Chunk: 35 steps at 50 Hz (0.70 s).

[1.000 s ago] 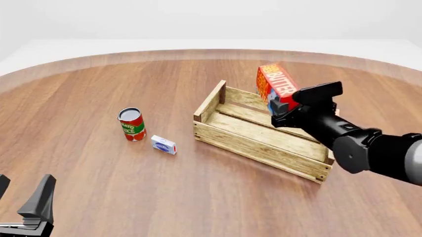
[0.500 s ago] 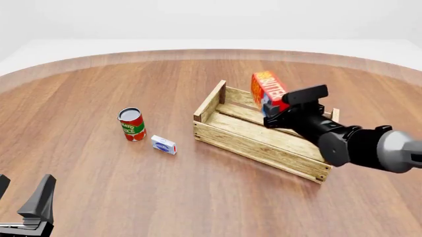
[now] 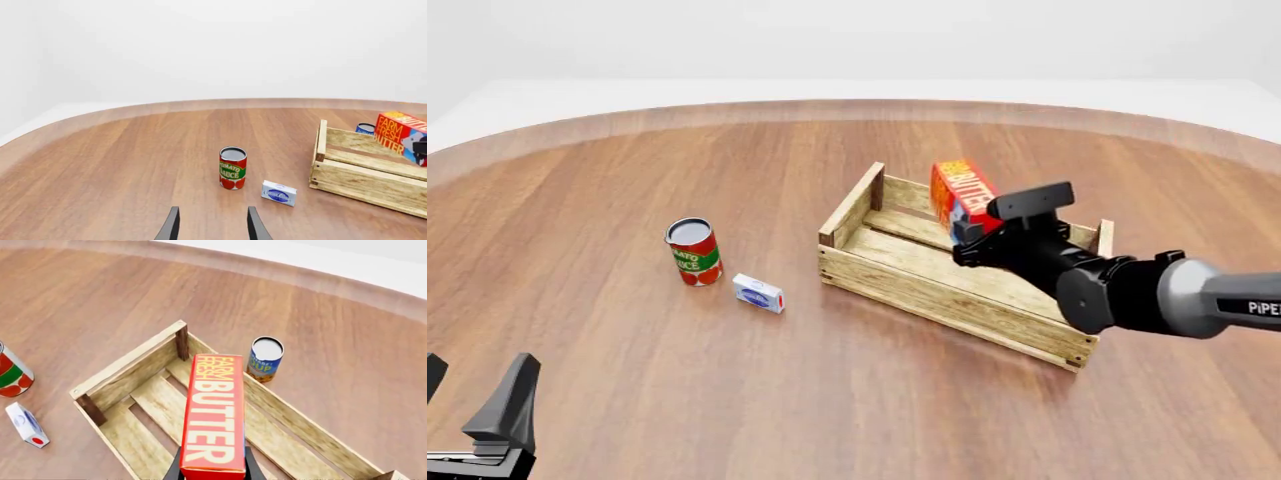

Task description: Pick up the butter and put it in the tray.

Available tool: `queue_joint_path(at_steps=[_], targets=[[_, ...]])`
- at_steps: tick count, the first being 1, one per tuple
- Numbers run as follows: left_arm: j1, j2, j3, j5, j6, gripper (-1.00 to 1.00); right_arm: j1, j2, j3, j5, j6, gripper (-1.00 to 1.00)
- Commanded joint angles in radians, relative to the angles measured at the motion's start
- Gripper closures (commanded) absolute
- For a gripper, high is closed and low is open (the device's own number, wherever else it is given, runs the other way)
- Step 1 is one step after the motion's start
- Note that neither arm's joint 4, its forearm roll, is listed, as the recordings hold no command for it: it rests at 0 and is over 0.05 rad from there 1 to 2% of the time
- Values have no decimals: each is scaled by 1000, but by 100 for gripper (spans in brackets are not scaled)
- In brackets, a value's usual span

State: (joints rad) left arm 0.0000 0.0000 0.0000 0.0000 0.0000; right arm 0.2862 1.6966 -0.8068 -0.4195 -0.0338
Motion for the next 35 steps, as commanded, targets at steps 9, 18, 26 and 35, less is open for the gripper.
queue_joint_path(at_steps=[9, 18, 26, 35], targets=[[0, 0, 0, 0, 0, -100, 4, 36, -24, -5, 28, 100], [0, 0, 0, 0, 0, -100, -1, 53, -18, -18, 36, 100], [0, 0, 0, 0, 0, -100, 1, 65, -20, -20, 43, 100], [0, 0, 0, 0, 0, -100, 3, 77, -19, -23, 51, 100]])
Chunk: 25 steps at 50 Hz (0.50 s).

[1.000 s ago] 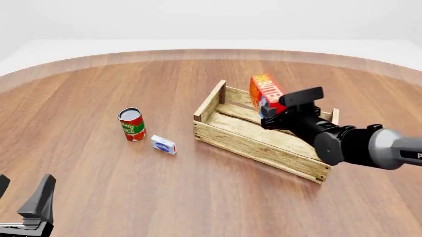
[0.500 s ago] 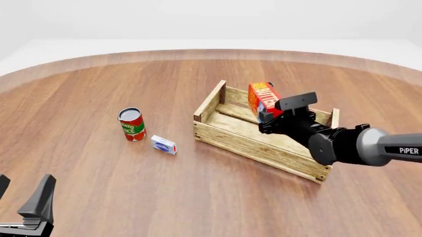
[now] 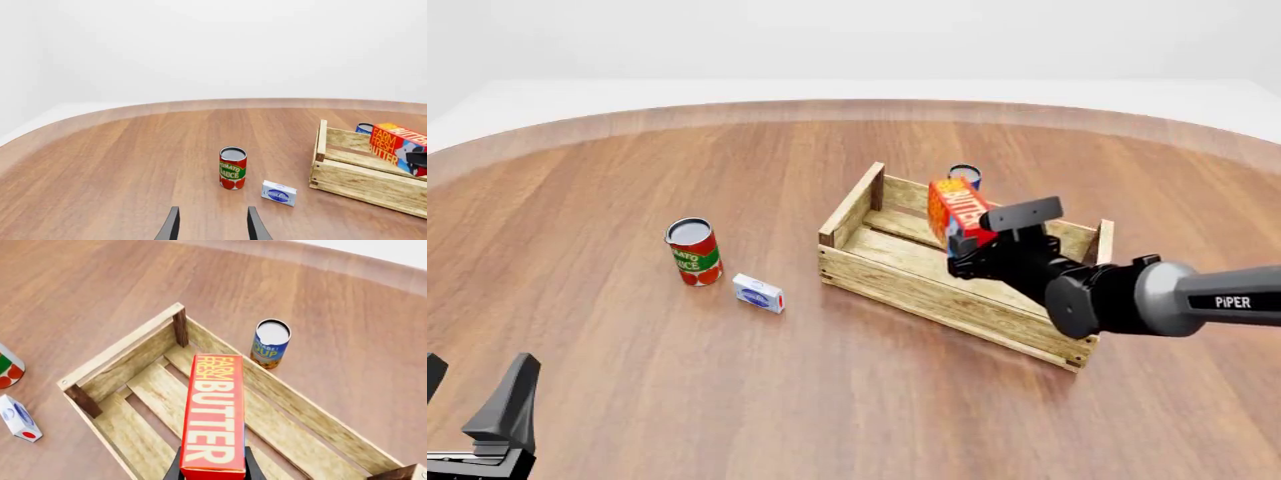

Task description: Pick up the butter and put it in the tray.

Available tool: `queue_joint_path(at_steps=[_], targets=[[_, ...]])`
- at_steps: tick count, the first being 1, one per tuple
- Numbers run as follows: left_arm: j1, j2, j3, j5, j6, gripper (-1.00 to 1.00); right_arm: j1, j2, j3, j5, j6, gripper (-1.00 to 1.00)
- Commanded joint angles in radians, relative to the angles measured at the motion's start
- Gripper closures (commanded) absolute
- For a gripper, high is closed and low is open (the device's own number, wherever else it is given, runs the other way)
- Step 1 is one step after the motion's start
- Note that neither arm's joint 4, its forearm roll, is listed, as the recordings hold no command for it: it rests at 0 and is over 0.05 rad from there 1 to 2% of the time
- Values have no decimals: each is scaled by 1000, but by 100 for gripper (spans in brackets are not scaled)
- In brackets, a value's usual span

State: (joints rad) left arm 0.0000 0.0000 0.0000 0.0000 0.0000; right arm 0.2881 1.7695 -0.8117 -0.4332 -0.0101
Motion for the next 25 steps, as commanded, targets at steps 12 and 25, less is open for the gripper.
queue_joint_path(at_steps=[12, 25], targets=[[0, 0, 0, 0, 0, -100, 3, 27, -16, -17, 34, 100], [0, 0, 0, 0, 0, -100, 2, 45, -12, -23, 43, 100]])
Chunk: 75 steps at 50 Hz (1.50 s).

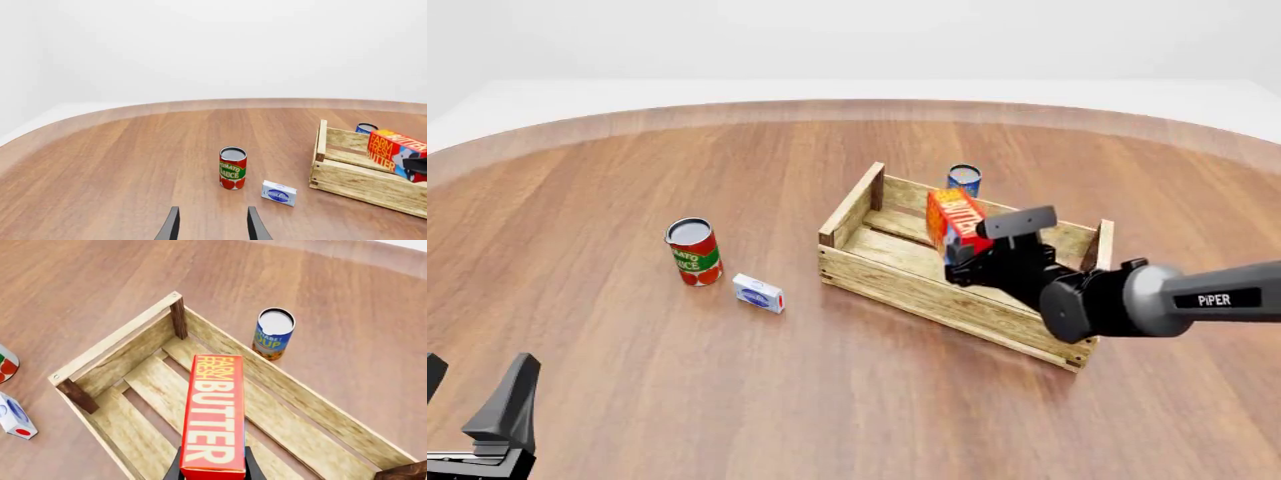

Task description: Pick up the butter and put it in the tray.

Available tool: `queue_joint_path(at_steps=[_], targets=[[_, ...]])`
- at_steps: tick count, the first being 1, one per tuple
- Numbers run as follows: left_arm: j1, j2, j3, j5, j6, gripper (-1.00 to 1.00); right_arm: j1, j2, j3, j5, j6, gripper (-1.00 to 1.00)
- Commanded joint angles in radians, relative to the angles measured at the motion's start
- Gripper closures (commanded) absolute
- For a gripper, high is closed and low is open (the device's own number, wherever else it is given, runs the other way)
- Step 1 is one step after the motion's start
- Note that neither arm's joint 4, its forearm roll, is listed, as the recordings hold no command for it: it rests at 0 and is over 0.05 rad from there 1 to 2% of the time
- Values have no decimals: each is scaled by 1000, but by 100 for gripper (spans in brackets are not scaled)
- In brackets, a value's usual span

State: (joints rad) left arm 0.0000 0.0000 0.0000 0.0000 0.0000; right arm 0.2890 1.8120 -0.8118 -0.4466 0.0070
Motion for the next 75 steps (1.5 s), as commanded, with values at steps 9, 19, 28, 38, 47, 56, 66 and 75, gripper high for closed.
queue_joint_path(at_steps=[9, 19, 28, 38, 47, 56, 66, 75], targets=[[0, 0, 0, 0, 0, -100, -3, 10, -11, -13, 30, 100], [0, 0, 0, 0, 0, -100, -1, 10, -5, -14, 33, 100], [0, 0, 0, 0, 0, -100, -9, 16, -15, -6, 38, 100], [0, 0, 0, 0, 0, -100, -17, 12, -11, -14, 50, -100], [0, 0, 0, 0, 0, -100, -18, -4, -2, -13, 52, -100], [0, 0, 0, 0, 0, -100, -17, -18, 5, -15, 55, -100], [0, 0, 0, 0, 0, -100, -19, -47, 17, -6, 49, -100], [0, 0, 0, 0, 0, -100, -20, -71, 29, -2, 45, -100]])
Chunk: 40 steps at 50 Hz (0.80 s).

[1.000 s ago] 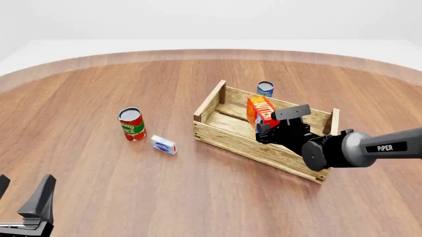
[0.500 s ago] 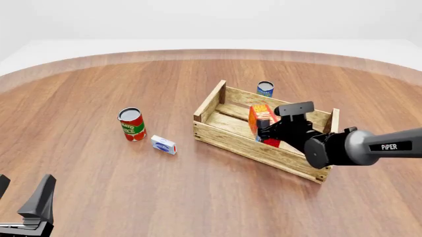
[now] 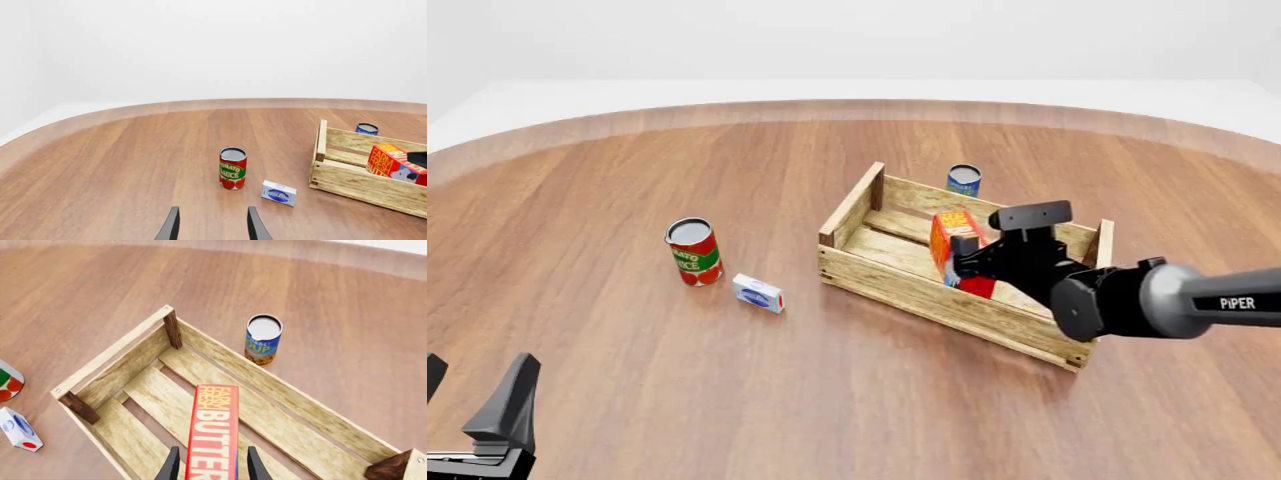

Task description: Pick up the butter and put it in the tray.

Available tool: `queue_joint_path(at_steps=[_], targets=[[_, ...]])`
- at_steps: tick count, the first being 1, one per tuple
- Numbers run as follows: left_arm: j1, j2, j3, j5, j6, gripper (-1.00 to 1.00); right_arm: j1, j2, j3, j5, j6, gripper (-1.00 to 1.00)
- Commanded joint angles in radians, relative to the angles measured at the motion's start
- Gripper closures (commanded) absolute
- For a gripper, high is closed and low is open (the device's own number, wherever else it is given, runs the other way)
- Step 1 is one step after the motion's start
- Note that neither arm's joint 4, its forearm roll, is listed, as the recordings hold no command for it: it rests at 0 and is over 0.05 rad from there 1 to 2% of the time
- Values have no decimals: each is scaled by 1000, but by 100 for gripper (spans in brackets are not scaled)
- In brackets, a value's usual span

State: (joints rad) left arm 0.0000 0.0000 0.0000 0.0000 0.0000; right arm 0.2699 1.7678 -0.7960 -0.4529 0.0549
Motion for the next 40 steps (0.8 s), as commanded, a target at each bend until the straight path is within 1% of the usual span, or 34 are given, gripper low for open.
queue_joint_path(at_steps=[1, 19, 40], targets=[[0, 0, 0, 0, 0, -100, -2, -30, 16, 5, -4, -100], [0, 0, 0, 0, 0, -100, -10, -90, 52, 14, -17, -100], [0, 0, 0, 0, 0, -100, -34, -165, 117, 11, -13, -100]])
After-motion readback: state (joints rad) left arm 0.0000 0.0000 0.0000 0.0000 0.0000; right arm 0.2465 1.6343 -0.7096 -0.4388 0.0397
